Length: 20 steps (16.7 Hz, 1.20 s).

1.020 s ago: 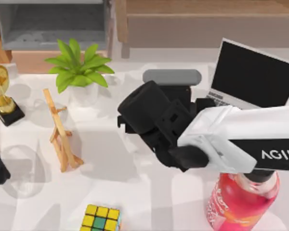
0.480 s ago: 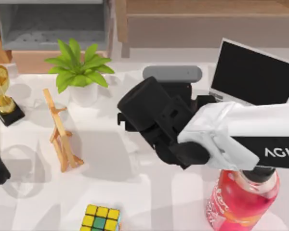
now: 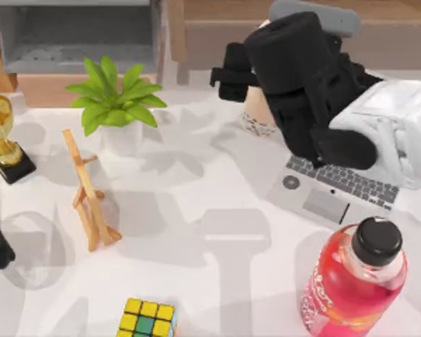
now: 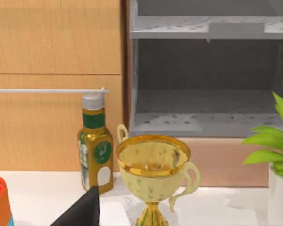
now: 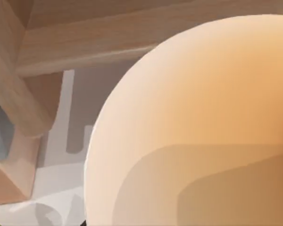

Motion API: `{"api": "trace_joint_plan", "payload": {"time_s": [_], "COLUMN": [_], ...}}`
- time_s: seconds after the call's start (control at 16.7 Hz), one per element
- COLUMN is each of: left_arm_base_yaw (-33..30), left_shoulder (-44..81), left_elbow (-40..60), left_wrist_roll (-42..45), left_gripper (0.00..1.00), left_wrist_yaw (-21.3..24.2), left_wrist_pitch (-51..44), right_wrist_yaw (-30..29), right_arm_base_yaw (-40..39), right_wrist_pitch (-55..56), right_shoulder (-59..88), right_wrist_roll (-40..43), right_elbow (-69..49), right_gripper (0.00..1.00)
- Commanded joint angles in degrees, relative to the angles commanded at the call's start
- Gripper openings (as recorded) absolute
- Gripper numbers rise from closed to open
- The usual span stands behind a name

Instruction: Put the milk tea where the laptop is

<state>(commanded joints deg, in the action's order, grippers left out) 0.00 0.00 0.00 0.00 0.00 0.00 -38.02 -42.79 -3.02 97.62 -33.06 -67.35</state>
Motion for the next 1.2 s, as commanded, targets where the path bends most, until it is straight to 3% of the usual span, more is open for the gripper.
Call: {"api": "trace_joint_plan", "payload": {"time_s": [0.36,0.72,1.2], "left_arm_base_yaw": [0.0,0.0,0.0], "left_shoulder": [0.0,0.0,0.0], "left_elbow": [0.0,0.0,0.0], "left_wrist_roll": [0.0,0.0,0.0], "left_gripper": [1.00,1.00,1.00], "left_wrist_yaw": [0.0,0.0,0.0], "left_wrist_pitch": [0.0,0.0,0.0], "right_wrist_yaw": [10.0,22.7,39.1], "right_arm_base_yaw": [19.5,38.6,47.8], "right_wrist_pitch": [3.5,4.3,5.1], "right_shoulder": [-12.8,-19.9,-24.2], "right_wrist_roll": [12.8,27.3,35.3], "right_elbow": [2.9,13.8,28.7], "right_gripper": [0.00,0.00,0.00]}}
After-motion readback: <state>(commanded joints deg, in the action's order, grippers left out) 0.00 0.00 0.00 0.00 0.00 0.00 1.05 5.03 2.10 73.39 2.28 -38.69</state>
